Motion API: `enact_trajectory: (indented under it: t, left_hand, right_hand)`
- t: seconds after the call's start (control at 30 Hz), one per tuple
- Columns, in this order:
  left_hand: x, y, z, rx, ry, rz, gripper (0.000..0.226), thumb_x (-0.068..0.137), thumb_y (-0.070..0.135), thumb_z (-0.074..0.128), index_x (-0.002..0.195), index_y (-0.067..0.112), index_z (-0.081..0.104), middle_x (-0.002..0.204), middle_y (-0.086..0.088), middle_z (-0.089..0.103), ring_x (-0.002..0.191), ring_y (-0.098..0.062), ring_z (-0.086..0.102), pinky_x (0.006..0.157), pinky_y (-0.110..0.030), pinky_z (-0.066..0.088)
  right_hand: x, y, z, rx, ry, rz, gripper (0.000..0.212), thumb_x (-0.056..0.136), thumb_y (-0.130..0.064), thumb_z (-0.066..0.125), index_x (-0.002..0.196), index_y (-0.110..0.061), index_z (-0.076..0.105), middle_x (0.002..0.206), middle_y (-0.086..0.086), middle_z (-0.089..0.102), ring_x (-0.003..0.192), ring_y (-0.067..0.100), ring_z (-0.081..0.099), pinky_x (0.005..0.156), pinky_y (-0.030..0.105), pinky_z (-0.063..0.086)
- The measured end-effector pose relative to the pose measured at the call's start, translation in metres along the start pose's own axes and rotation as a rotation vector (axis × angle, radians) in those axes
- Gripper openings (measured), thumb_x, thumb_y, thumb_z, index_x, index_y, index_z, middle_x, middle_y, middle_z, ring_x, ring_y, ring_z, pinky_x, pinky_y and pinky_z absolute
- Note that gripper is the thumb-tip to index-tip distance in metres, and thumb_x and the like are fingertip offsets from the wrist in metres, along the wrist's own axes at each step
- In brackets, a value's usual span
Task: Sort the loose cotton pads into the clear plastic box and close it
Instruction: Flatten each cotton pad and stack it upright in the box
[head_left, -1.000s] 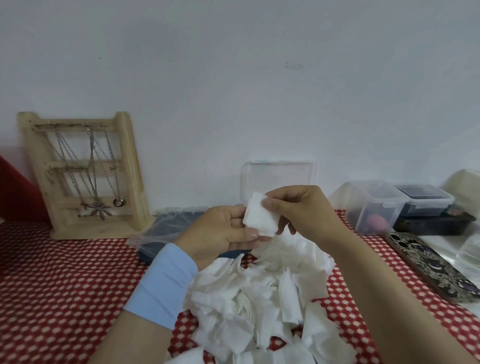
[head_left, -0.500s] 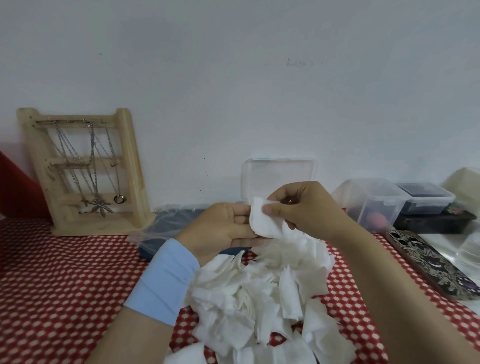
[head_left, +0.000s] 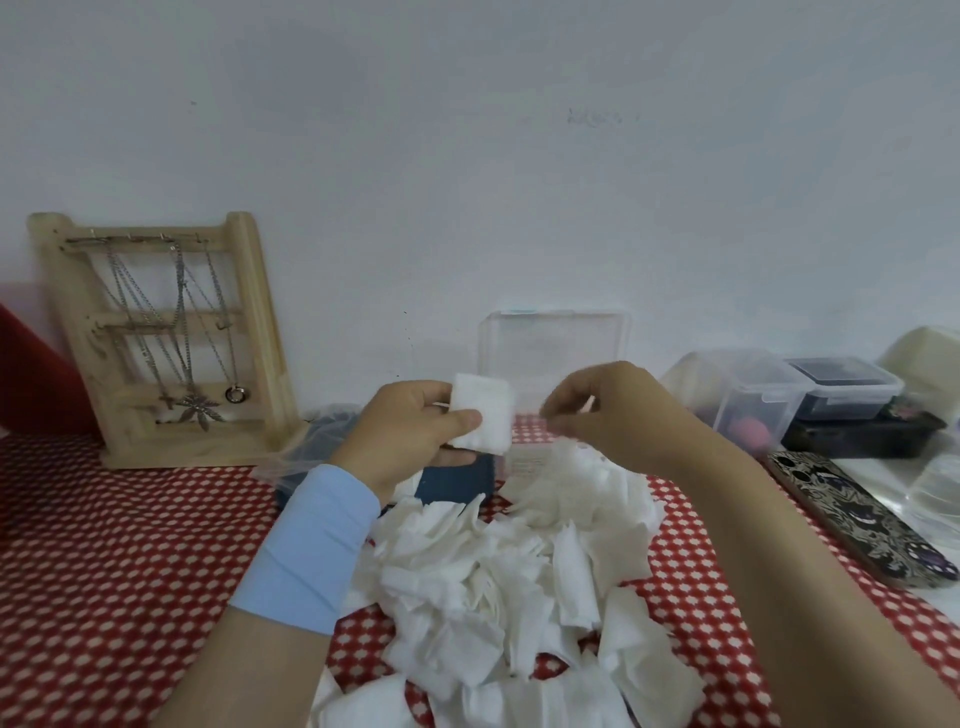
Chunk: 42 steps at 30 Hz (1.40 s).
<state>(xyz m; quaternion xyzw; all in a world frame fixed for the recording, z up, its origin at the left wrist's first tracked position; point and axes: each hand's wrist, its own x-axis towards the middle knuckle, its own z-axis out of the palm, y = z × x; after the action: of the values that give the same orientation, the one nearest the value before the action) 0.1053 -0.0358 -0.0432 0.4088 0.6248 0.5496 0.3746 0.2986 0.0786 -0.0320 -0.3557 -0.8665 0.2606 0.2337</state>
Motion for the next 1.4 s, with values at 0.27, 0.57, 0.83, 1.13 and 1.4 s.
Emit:
enact_trajectory:
  t: [0.27,0.57,0.83,1.13,1.4]
  left_hand:
    - [0.006,-0.006,0.000,-0.028,0.058,0.001,0.013,0.092,0.005,0.070,0.097,0.018,0.070,0.098,-0.009,0.076,0.088,-0.021,0.076,0.066,-0.025,0.061]
    - [0.010,-0.013,0.007,0.015,0.070,-0.018,0.007,0.095,0.011,0.067,0.097,0.017,0.069,0.102,-0.007,0.073,0.089,-0.020,0.074,0.065,-0.026,0.061]
    - [0.008,-0.013,0.009,0.042,0.061,-0.007,0.008,0.096,0.011,0.066,0.094,0.018,0.069,0.101,-0.004,0.074,0.088,-0.020,0.074,0.062,-0.024,0.061]
    - [0.006,-0.011,0.014,0.063,0.109,-0.029,0.013,0.098,0.013,0.060,0.091,0.016,0.070,0.100,-0.004,0.074,0.092,-0.023,0.073,0.060,-0.021,0.060]
    - [-0.003,-0.003,0.023,-0.157,-0.048,-0.079,0.019,0.096,0.026,0.066,0.101,0.010,0.075,0.090,-0.005,0.079,0.081,-0.020,0.077,0.066,-0.028,0.060]
  right_hand:
    - [-0.008,0.006,0.007,-0.405,-0.592,0.099,0.042,0.087,-0.013,0.074,0.116,-0.043,0.072,0.118,-0.013,0.062,0.104,0.010,0.059,0.098,0.025,0.048]
    - [-0.007,0.017,0.002,-0.357,-0.538,0.105,0.038,0.088,-0.024,0.075,0.121,-0.043,0.070,0.105,-0.028,0.051,0.097,0.003,0.050,0.096,0.026,0.041]
    - [0.000,0.024,0.002,-0.204,-0.285,0.084,0.010,0.092,-0.032,0.071,0.102,-0.031,0.074,0.092,-0.018,0.067,0.084,0.005,0.064,0.072,0.017,0.047]
    - [-0.001,0.011,0.006,0.436,-0.242,0.137,0.012,0.097,-0.020,0.063,0.097,-0.010,0.070,0.086,0.004,0.072,0.072,0.016,0.063,0.061,0.031,0.046]
    - [-0.004,-0.004,0.017,0.533,-0.180,0.183,0.021,0.091,-0.021,0.073,0.079,-0.014,0.058,0.066,0.000,0.065,0.063,0.017,0.063,0.048,0.025,0.032]
